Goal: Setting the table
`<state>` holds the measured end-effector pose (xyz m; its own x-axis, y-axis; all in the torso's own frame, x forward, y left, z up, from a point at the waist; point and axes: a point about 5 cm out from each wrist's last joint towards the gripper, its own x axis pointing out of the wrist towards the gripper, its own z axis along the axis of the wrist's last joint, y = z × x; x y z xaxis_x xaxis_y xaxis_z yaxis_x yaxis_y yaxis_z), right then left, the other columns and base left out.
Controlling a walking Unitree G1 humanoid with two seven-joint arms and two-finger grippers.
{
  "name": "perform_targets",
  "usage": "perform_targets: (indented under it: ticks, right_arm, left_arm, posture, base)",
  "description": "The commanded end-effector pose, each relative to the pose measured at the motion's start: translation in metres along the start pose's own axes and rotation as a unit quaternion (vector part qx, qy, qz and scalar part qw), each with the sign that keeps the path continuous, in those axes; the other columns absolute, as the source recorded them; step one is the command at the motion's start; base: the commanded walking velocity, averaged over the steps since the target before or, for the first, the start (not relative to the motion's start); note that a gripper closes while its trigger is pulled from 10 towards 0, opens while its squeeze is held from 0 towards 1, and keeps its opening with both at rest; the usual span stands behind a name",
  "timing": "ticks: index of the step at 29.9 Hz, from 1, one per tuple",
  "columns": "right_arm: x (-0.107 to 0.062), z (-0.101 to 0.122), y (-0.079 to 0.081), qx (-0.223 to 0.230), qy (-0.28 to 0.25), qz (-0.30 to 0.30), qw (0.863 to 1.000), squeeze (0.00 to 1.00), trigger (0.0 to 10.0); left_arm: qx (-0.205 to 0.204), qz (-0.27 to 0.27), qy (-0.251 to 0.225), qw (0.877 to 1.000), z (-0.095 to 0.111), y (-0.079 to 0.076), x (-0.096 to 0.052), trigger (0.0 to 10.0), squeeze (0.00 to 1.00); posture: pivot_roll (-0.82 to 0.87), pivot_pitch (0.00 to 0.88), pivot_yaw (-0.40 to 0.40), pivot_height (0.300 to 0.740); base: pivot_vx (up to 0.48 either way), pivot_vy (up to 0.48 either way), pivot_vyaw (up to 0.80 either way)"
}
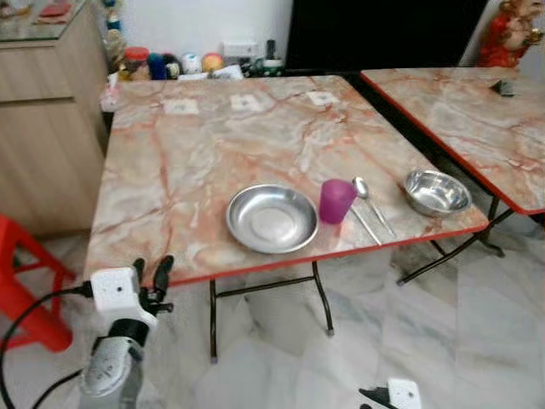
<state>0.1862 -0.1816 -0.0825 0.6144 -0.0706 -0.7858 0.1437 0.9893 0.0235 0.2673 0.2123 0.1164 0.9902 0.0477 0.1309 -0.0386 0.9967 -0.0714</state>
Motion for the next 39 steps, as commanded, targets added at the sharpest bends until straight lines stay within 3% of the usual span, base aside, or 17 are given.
perform_targets:
  ticks: [1, 9, 17, 22, 26, 29, 31, 32, 33, 34, 36, 37, 39]
  right_arm:
    - [-0.001, -0.003, -0.011, 0.002, 0.003, -0.015, 1.0, 0.0, 10.0]
    - [-0.001, -0.001, -0.008, 0.004, 0.001, -0.014, 1.0, 0.0, 10.0]
    - [-0.001, -0.002, -0.007, 0.004, 0.002, -0.014, 1.0, 0.0, 10.0]
    - [-0.001, -0.004, -0.009, 0.006, 0.005, -0.016, 1.0, 0.0, 10.0]
    - [-0.002, -0.006, -0.009, 0.007, 0.008, -0.017, 1.0, 0.0, 10.0]
    - [-0.002, -0.007, -0.009, 0.007, 0.009, -0.017, 1.0, 0.0, 10.0]
    - [-0.002, -0.007, -0.008, 0.008, 0.009, -0.017, 1.0, 0.0, 10.0]
    - [-0.002, -0.008, -0.007, 0.008, 0.01, -0.017, 1.0, 0.0, 10.0]
    - [-0.002, -0.008, -0.007, 0.007, 0.01, -0.017, 1.0, 0.0, 10.0]
    - [-0.002, -0.008, -0.007, 0.008, 0.01, -0.017, 1.0, 0.0, 10.0]
    - [-0.002, -0.008, -0.007, 0.008, 0.01, -0.018, 1.0, 0.0, 10.0]
    - [-0.002, -0.008, -0.007, 0.008, 0.011, -0.018, 1.0, 0.0, 10.0]
    - [-0.002, -0.008, -0.007, 0.008, 0.011, -0.018, 1.0, 0.0, 10.0]
  left_arm:
    - [-0.014, -0.017, -0.002, 1.0, 0.001, -0.01, 0.002, 10.0, 0.0]
    - [-0.014, -0.03, -0.006, 0.999, 0.004, -0.013, 0.004, 10.0, 0.0]
    - [-0.026, -0.053, 0.006, 0.998, 0.006, -0.017, 0.005, 10.0, 0.0]
    - [-0.042, -0.046, -0.002, 0.998, 0.021, -0.013, 0.01, 10.0, 0.0]
    - [-0.03, -0.081, 0.081, 0.993, 0.019, -0.027, 0.016, 10.0, 0.0]
    - [-0.039, -0.065, 0.09, 0.993, 0.022, -0.029, 0.021, 10.0, 0.0]
    - [-0.074, -0.035, 0.1, 0.992, 0.026, -0.028, 0.027, 10.0, 0.0]
    - [-0.085, -0.024, 0.111, 0.99, 0.025, -0.028, 0.028, 10.0, 0.11]
    - [-0.09, -0.018, 0.118, 0.989, 0.025, -0.028, 0.029, 10.0, 0.67]
    - [-0.093, -0.016, 0.132, 0.987, 0.023, -0.029, 0.029, 10.0, 1.0]
    - [-0.091, -0.019, 0.147, 0.985, 0.021, -0.031, 0.028, 10.0, 1.0]
    - [-0.085, -0.021, 0.16, 0.983, 0.02, -0.033, 0.027, 10.0, 0.84]
    - [-0.075, -0.029, 0.171, 0.982, 0.019, -0.036, 0.027, 10.0, 0.84]
  posture:
    - [0.12, 0.08, -0.073, 0.74]
    - [0.13, 0.077, -0.072, 0.74]
    - [0.13, 0.08, -0.072, 0.74]
    - [0.13, 0.085, -0.071, 0.74]
    - [0.13, 0.088, -0.068, 0.74]
    - [0.13, 0.089, -0.065, 0.74]
    - [0.13, 0.088, -0.065, 0.74]
    - [0.13, 0.088, -0.065, 0.74]
    - [0.13, 0.088, -0.065, 0.74]
    - [0.13, 0.089, -0.064, 0.74]
    - [0.13, 0.088, -0.064, 0.74]
    - [0.13, 0.088, -0.064, 0.74]
    - [0.13, 0.089, -0.064, 0.74]
  base:
    - [0.368, 0.0, 0.0]
    - [0.353, 0.0, 0.0]
    - [0.0, 0.0, 0.0]
    - [0.0, 0.0, 0.0]
    - [0.0, 0.0, 0.0]
    - [0.0, 0.0, 0.0]
    - [0.0, 0.0, 0.0]
    - [0.0, 0.0, 0.0]
    - [0.0, 0.0, 0.0]
    - [0.0, 0.0, 0.0]
    - [0.0, 0.0, 0.0]
    - [0.0, 0.0, 0.0]
    - [0.0, 0.0, 0.0]
